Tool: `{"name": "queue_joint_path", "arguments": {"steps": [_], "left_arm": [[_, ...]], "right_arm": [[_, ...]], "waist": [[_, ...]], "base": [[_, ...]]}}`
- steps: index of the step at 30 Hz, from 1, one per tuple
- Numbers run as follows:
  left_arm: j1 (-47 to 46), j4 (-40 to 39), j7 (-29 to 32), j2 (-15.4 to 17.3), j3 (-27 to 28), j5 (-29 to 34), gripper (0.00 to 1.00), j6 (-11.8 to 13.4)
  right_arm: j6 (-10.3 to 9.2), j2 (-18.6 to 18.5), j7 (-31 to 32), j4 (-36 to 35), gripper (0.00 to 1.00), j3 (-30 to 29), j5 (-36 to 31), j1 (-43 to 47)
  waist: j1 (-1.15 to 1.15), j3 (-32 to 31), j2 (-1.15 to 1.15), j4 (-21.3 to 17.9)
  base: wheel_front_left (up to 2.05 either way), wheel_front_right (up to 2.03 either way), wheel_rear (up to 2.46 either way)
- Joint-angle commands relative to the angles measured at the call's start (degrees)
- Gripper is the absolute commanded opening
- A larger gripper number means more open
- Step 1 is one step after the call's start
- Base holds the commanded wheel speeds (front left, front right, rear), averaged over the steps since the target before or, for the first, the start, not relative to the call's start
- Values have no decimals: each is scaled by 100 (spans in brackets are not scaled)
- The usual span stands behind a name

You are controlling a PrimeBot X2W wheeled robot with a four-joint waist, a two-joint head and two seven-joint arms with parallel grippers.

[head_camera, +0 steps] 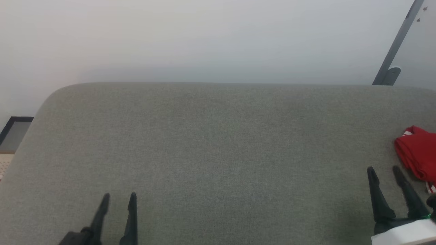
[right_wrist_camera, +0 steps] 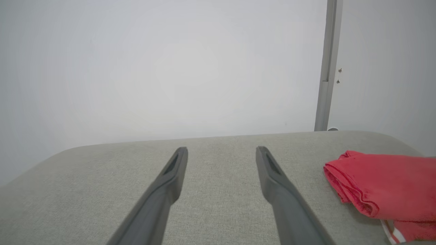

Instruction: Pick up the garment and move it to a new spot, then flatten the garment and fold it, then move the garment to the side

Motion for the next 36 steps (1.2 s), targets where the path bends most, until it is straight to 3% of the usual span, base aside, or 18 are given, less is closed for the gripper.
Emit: {"name": "queue_joint_path", "arguments": {"steps": [1,4,22,36], "left_arm": [[-2,47,4,-8,-7,-1,0,1],[-4,177,15,-37,-27,-77,0,1],[-412,435,433,46,-68,-2080,0,1],[-661,592,698,81,-76,-3260,0,-5]], "right_arm": [[0,21,-1,52,0,4,-1,3],[0,113,16,175,0,18,63,50],[-1,360,444,413,0,-90,1627,-264],[-1,516,709,558,0,-163,2564,-448]], "waist": [[0,2,0,-2],[0,4,0,-5],[0,28,0,-57],[0,45,0,-94]], "base": [[0,0,0],[0,0,0],[0,0,0],[0,0,0]]}}
